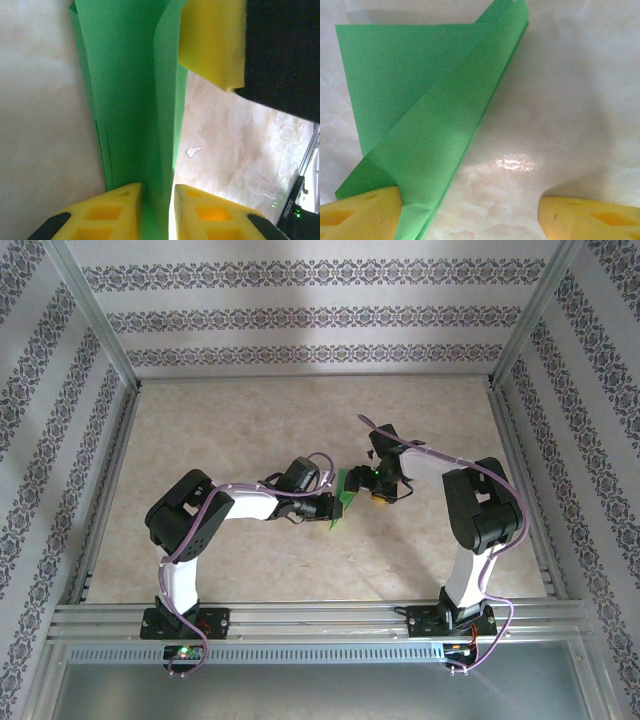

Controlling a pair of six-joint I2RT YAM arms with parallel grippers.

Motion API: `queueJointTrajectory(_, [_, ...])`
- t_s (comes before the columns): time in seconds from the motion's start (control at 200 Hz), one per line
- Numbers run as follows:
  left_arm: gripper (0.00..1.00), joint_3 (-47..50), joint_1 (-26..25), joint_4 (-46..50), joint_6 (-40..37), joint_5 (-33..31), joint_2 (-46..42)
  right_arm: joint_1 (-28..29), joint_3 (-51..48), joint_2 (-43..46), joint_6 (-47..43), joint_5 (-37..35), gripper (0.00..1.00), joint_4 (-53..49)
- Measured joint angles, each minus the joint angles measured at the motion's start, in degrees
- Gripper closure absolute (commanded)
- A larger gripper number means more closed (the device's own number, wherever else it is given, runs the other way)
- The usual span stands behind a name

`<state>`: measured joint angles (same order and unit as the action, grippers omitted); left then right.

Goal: Fold a paper plane with a square sheet of paper (pick it up from the middle)
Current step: Fold the wing for the fifth time at the center of the table.

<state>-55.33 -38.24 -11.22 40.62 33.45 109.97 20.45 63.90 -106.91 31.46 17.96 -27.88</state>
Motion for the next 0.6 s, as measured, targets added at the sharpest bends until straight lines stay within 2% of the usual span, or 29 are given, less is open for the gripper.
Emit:
queueJointTrajectory(0.32, [0.69,1.3,0.9,-0.2,0.8,-0.5,-1.6,0.5,0.9,-0.6,-0.1,-1.1,0.17,-1.2])
queueJointTrajectory(0.605, [0.68,1.3,1.1,-0.2,0.9,-0.7,-2.1,0.5,1.3,-0.8,-0.3,-1.1,0.16,-1.7])
